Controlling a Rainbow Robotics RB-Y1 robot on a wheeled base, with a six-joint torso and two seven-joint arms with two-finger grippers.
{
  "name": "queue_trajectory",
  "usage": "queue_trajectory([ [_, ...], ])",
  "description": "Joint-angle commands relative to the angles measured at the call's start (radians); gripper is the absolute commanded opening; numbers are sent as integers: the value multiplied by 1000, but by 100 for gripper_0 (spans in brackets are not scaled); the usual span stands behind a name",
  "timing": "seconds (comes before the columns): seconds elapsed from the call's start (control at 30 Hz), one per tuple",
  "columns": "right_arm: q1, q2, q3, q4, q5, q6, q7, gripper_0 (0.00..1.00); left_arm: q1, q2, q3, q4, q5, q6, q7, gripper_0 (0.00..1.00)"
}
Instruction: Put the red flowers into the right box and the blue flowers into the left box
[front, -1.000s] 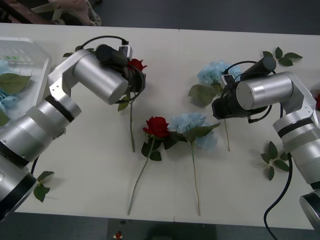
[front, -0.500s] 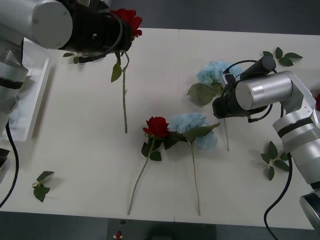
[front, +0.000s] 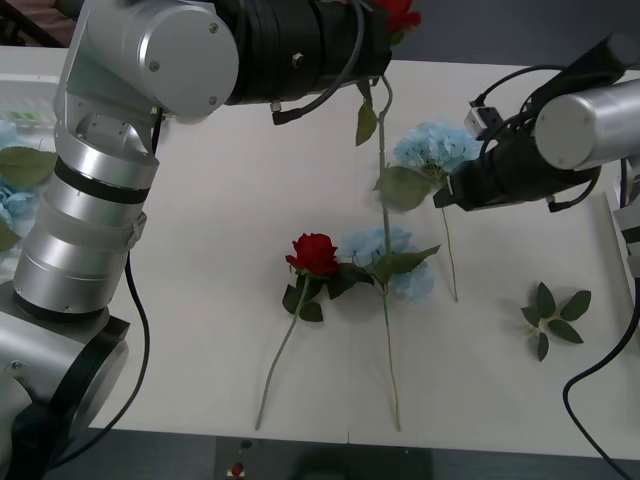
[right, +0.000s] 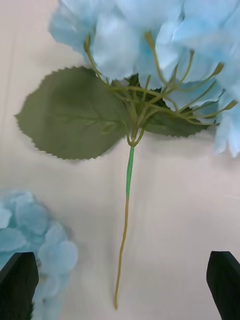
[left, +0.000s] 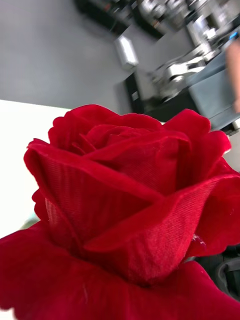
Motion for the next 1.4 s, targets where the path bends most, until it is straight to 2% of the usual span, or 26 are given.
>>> queue_trajectory([
  [0.03,-22,-8,-154,-67,-90,88,212,98,-29,-31,-2,-32,-3,-64,-35,0],
  [0.27,-24,26,-394,-67,-275,237,454,98,-68,-82,-1,-29,10,-124,-6,0],
  [0.47,-24,56,-527,-65,-398,322,600,98,-65,-123,-4,-21,2,-154,9,0],
  [0.6,-24,72,-565,-39,-513,353,618,98,-65,-137,-28,7,-9,-211,9,0],
  [0.73,-24,75,-581,20,-665,353,614,98,-65,-138,-62,46,-9,-295,6,0],
  [0.9,-24,73,-578,88,-815,353,600,98,-63,-137,-70,54,-6,-302,8,0],
  [1.1,-24,73,-555,106,-873,341,578,98,-65,-137,-70,54,-1,-302,8,0],
  [1.4,-27,83,-463,106,-896,233,545,98,-65,-137,-70,54,-1,-302,8,0],
])
